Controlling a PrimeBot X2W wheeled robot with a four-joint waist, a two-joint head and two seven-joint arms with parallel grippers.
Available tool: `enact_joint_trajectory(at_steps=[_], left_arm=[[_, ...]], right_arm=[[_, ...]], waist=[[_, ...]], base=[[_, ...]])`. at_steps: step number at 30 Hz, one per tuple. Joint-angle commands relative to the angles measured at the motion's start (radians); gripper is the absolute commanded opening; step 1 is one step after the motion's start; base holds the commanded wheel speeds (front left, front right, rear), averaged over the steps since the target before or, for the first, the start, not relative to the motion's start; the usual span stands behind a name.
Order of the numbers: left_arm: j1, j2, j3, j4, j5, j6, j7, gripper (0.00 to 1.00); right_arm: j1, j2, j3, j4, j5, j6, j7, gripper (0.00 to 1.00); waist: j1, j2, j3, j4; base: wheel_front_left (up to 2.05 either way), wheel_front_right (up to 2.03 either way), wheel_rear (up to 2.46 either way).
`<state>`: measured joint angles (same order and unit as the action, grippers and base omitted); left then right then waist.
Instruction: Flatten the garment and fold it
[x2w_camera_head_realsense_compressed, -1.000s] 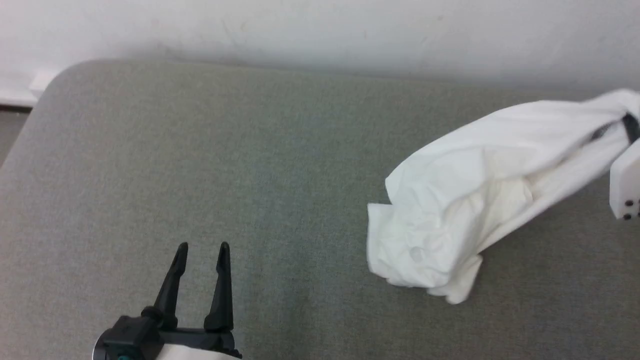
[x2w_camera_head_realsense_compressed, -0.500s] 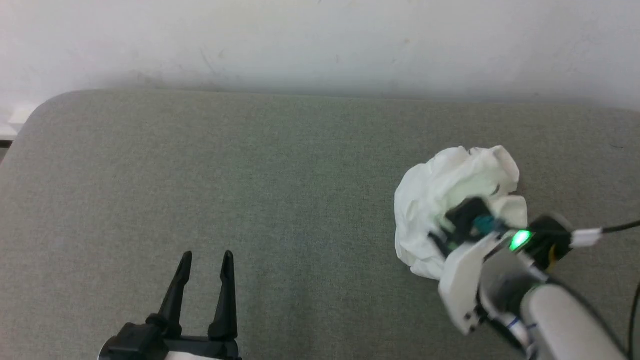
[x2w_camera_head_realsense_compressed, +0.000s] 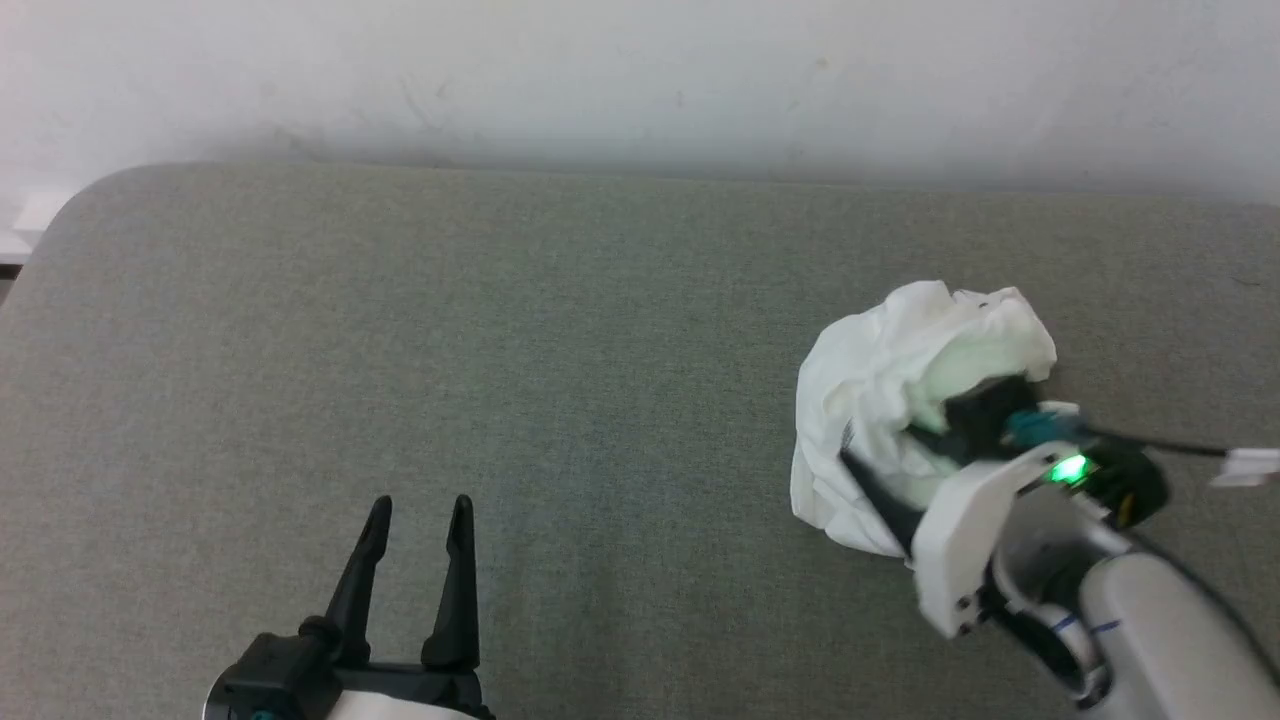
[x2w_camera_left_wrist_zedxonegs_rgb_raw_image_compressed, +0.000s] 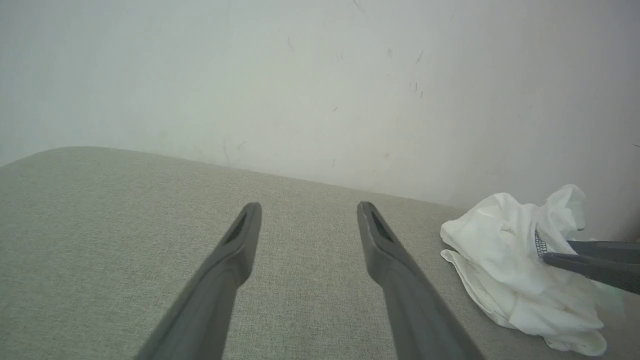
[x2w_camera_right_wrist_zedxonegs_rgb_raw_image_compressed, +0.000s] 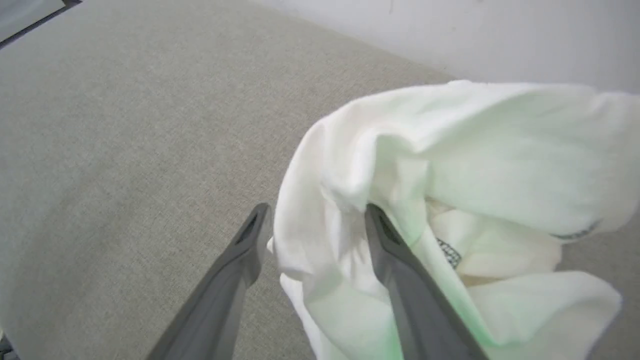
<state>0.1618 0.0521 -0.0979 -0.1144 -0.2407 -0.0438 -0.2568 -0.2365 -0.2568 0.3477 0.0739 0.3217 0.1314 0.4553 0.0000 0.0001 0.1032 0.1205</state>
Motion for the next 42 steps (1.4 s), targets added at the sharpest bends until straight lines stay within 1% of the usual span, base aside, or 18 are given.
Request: enact_joint_trajectory(at_steps=[1,6,8,9,10,13,15,18,20,24,26,27,28,29,32,35,39,42], left_arm=[[-0.006,-0.002,0.001,0.001,-0.005,0.001,-0.005,1.00],[-0.005,-0.002,0.003,-0.005,-0.005,0.003,-0.005,1.00],[-0.006,-0.002,0.004,-0.011,-0.003,0.001,-0.005,1.00],[-0.006,-0.002,0.004,-0.011,-0.003,0.001,-0.005,1.00],[-0.008,-0.002,0.005,-0.015,-0.001,-0.002,-0.005,1.00],[-0.012,-0.002,0.004,-0.012,0.002,-0.008,-0.005,1.00],[-0.018,-0.002,0.003,-0.009,0.005,-0.013,-0.005,1.00],[-0.027,-0.002,0.005,-0.008,0.011,-0.018,-0.005,1.00],[-0.038,0.001,0.010,-0.010,0.024,-0.025,-0.005,1.00],[-0.057,0.005,0.004,-0.010,0.038,-0.036,-0.005,1.00],[-0.061,0.005,0.004,-0.010,0.040,-0.038,-0.005,1.00],[-0.065,0.005,0.003,-0.011,0.041,-0.040,-0.005,1.00],[-0.068,0.005,0.003,-0.011,0.041,-0.041,-0.005,1.00],[-0.069,0.005,0.004,-0.010,0.042,-0.042,-0.005,1.00],[-0.064,0.004,0.007,-0.006,0.043,-0.041,-0.005,1.00],[-0.054,0.003,0.009,0.006,0.038,-0.040,-0.005,1.00],[-0.035,0.002,0.017,0.012,0.031,-0.034,-0.005,1.00],[-0.022,0.001,0.023,0.010,0.030,-0.028,-0.005,1.00]], right_arm=[[-0.018,-0.010,-0.045,-0.031,0.005,-0.001,0.002,1.00],[0.022,-0.020,-0.215,-0.149,-0.024,-0.001,0.041,1.00],[0.062,-0.009,-0.294,-0.198,-0.042,-0.001,0.062,1.00],[0.062,-0.009,-0.294,-0.198,-0.042,-0.001,0.062,1.00],[0.107,0.003,-0.370,-0.236,-0.070,-0.001,0.080,1.00],[0.178,0.022,-0.455,-0.249,-0.121,-0.001,0.105,1.00],[0.212,0.033,-0.477,-0.234,-0.141,-0.001,0.116,1.00],[0.222,0.056,-0.488,-0.204,-0.136,-0.001,0.116,1.00],[0.208,0.070,-0.482,-0.144,-0.147,-0.001,0.107,1.00],[0.155,0.061,-0.467,-0.036,-0.173,-0.001,0.066,1.00],[0.140,0.060,-0.461,-0.010,-0.178,-0.001,0.056,1.00],[0.126,0.060,-0.457,0.013,-0.182,-0.001,0.047,0.79],[0.113,0.060,-0.456,0.032,-0.185,-0.001,0.037,0.41],[0.100,0.062,-0.454,0.046,-0.187,-0.001,0.027,0.00],[0.079,0.060,-0.451,0.063,-0.191,-0.001,0.003,0.00],[0.071,0.038,-0.444,0.050,-0.197,-0.001,-0.016,0.00],[0.050,-0.004,-0.432,-0.015,-0.203,-0.001,-0.020,0.00],[0.030,-0.039,-0.455,-0.085,-0.213,-0.001,-0.012,0.00]], waist=[[0.0000,-0.0001,-0.011,-0.013],[0.0000,-0.0001,-0.011,-0.023],[0.0000,-0.0001,-0.002,-0.024],[0.0000,-0.0001,-0.002,-0.024],[0.0000,-0.0001,0.010,-0.025],[0.0000,-0.0001,0.028,-0.020],[0.0000,-0.0001,0.041,-0.010],[0.0000,-0.0001,0.055,-0.001],[0.0000,-0.0001,0.078,0.016],[0.0000,-0.0001,0.109,0.046],[0.0000,-0.0001,0.116,0.051],[0.0000,-0.0001,0.120,0.055],[0.0000,-0.0001,0.123,0.058],[0.0000,-0.0001,0.124,0.059],[0.0000,-0.0001,0.113,0.051],[0.0000,-0.0001,0.081,0.029],[0.0000,-0.0001,0.026,-0.013],[0.0000,-0.0001,-0.002,-0.038]], base=[[0.00,0.00,0.00],[0.00,0.00,0.00],[0.00,0.00,0.00],[0.00,0.00,0.00],[0.00,0.00,0.00],[0.00,0.00,0.00],[0.00,0.00,0.00],[0.00,0.00,0.00],[0.00,0.00,0.00],[0.00,0.00,0.00],[0.00,0.00,0.00],[0.00,0.00,0.00],[0.00,0.00,0.00],[0.00,0.00,0.00],[0.00,0.00,0.00],[0.00,0.00,0.00],[0.00,0.00,0.00],[0.00,0.00,0.00]])
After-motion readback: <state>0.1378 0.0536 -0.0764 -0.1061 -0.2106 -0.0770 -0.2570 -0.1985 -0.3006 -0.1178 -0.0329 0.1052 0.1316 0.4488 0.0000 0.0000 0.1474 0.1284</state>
